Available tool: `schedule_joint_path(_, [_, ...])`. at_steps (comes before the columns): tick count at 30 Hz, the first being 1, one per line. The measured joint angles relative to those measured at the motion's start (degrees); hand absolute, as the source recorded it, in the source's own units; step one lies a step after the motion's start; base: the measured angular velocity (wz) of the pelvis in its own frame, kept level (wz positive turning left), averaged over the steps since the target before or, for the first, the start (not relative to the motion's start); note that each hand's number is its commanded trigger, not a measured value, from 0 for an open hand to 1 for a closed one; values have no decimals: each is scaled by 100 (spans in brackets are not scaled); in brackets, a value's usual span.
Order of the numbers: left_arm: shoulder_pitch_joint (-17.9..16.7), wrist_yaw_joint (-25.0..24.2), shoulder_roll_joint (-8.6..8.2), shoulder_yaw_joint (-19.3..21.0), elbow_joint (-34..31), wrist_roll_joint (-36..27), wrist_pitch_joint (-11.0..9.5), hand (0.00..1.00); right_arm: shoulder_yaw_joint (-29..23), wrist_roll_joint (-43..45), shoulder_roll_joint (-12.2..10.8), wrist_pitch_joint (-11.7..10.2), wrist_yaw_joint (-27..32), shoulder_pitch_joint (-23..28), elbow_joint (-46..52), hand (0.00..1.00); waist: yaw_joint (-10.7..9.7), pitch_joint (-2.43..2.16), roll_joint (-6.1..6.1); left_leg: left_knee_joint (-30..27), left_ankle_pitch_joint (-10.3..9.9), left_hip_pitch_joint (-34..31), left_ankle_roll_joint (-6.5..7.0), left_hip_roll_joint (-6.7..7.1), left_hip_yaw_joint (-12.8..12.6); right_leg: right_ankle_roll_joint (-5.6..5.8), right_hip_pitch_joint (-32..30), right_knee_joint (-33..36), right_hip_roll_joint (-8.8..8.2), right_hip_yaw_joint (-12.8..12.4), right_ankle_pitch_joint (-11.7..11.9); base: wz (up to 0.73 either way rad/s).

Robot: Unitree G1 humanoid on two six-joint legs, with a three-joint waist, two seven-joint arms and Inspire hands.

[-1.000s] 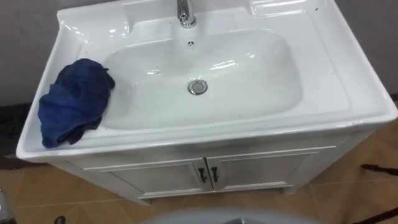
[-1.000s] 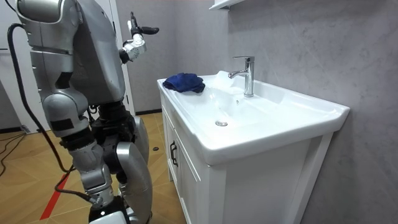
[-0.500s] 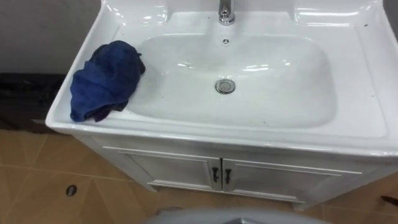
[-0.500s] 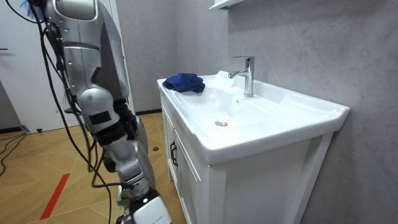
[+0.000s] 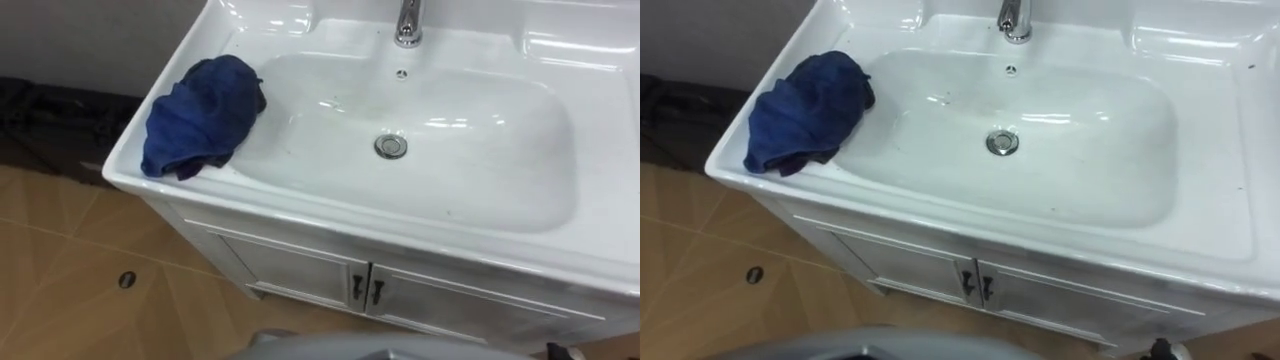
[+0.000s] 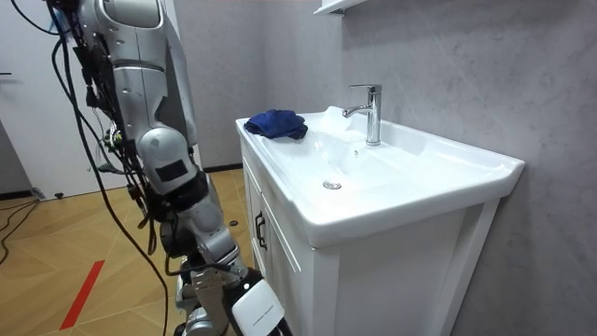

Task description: Wipe basin

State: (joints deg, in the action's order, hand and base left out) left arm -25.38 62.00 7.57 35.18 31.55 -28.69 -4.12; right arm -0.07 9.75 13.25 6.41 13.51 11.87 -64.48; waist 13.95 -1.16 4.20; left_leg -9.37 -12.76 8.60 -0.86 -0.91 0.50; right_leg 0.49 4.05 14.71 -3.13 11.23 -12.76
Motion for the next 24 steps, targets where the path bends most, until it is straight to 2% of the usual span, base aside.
schedule_joint_path(2, [6, -96, -10, -217, 576, -3, 6, 0, 2, -16, -1, 12, -36, 24, -22, 0, -78, -1, -7, -4, 0, -8, 0, 0, 7, 0, 10, 2, 0, 6, 0, 2])
schedule_joint_path(4, [-40, -176, -24, -650, 1100, -67, 46, 0, 11, -37, -4, 78, -39, -17, -152, 0, -253, 7, -46, -14, -1, -45, 0, 1, 39, -1, 19, -10, -1, 31, 0, 7])
schedule_joint_path(7, [-17, -445, -30, -1082, 1514, -54, 184, 0, 15, -65, -43, 196, -39, -43, -332, 0, -382, 10, -95, 9, -5, 7, 0, -10, 41, -2, 84, -41, 14, 34, 1, 2])
schedule_joint_path(8, [-8, -520, -42, -1115, 1582, -48, 216, 0, 15, -53, -57, 201, -39, -56, -379, 0, -418, 5, -104, 15, -12, 14, 0, -13, 42, -2, 102, -51, 18, 38, 1, 0])
schedule_joint_path(11, [48, -1013, -66, -1464, 1923, 9, 345, 0, 6, -26, -118, 234, -115, -60, -477, 0, -560, 9, -116, 2, -16, 35, 1, -22, 31, -4, 130, -109, 34, 25, 27, -1])
schedule_joint_path(15, [138, -1326, -62, -1700, 2125, 33, 493, 0, 12, -20, -132, 249, -336, -79, -494, 0, -710, 16, -126, 15, -17, 43, 2, -19, 0, 2, 113, -91, 33, -9, 22, -3])
schedule_joint_path(18, [286, -1650, -53, -1787, 2256, 412, 641, 0, 125, -4, -132, 302, -575, -141, -498, 0, -743, 30, -173, 35, -18, -24, 3, -20, -45, -3, -9, -16, 34, -68, 9, -9])
schedule_joint_path(21, [452, -1942, -51, -1879, 2382, 780, 715, 0, 161, 4, -130, 372, -734, -170, -497, 0, -759, 63, -216, 64, -18, -4, 3, -29, -119, -3, -35, -7, 48, -138, 6, -12])
schedule_joint_path(24, [591, -2255, -50, -1970, 2419, 1044, 878, 0, 161, 6, -129, 411, -817, -162, -473, 0, -794, 70, -225, 65, -22, 12, 10, -40, -179, 0, -32, -49, 61, -163, 28, -8])
